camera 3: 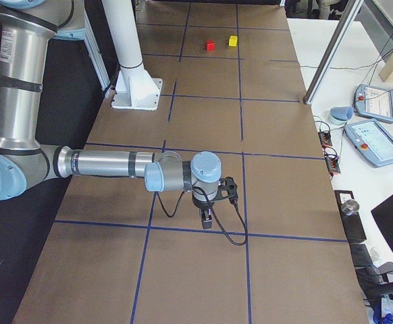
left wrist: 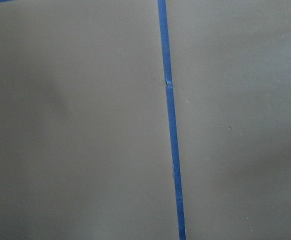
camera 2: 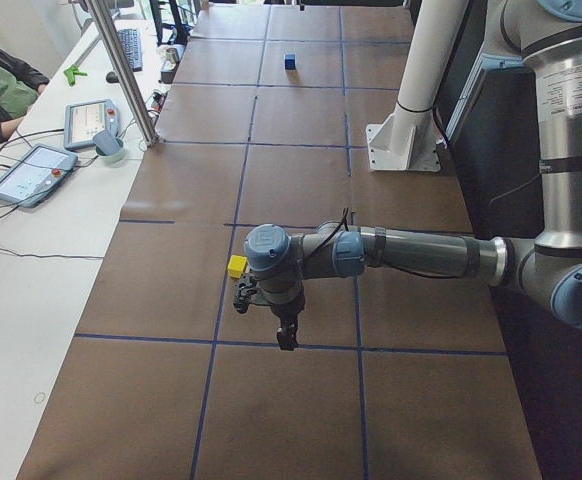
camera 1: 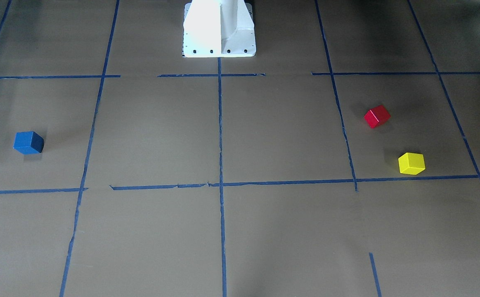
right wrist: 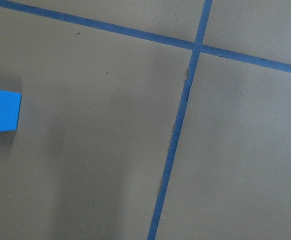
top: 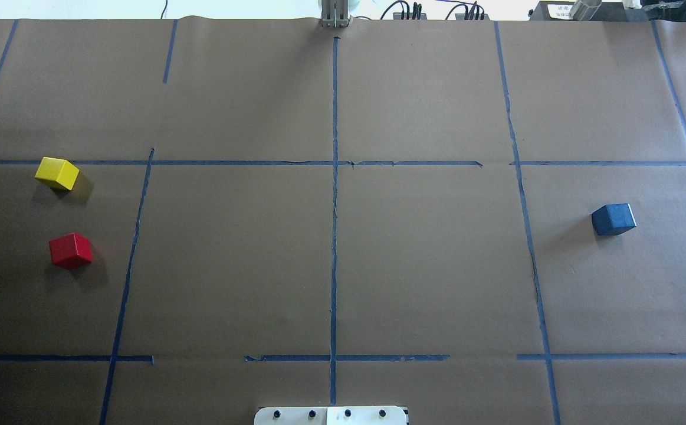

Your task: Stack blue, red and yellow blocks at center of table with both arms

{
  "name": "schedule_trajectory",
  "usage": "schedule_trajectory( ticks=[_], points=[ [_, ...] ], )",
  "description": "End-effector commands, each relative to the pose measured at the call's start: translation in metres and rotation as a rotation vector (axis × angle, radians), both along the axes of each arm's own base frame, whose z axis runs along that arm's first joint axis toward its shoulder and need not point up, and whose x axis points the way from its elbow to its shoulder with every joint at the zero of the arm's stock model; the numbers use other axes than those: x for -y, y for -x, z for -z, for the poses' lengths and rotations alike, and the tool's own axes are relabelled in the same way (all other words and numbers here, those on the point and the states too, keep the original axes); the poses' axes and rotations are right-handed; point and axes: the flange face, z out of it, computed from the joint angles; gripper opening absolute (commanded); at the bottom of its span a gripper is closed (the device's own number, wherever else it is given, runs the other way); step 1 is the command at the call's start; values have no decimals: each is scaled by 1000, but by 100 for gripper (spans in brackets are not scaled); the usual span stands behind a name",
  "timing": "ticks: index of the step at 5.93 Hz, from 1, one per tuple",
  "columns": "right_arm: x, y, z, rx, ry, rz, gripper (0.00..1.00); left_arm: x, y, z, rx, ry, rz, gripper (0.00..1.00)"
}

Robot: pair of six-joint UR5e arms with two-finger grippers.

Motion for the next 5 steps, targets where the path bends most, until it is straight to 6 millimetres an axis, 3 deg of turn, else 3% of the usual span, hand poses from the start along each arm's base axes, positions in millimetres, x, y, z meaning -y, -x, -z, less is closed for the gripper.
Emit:
schedule_trajectory(
  ticks=[1, 3, 4, 5],
  points=[
    [2, 2, 4, 4, -26, 4, 100, 1, -1, 1, 1, -1, -1, 100],
    [11, 33, 36, 88, -211, 45, 100, 1, -1, 1, -1, 1, -1, 100],
    [43, 77, 73, 139, -89, -66, 100, 1, -1, 1, -1, -1, -1, 100],
    [49, 139, 97, 140, 44, -151, 100, 2, -1, 1, -1, -2, -1, 100]
  ],
)
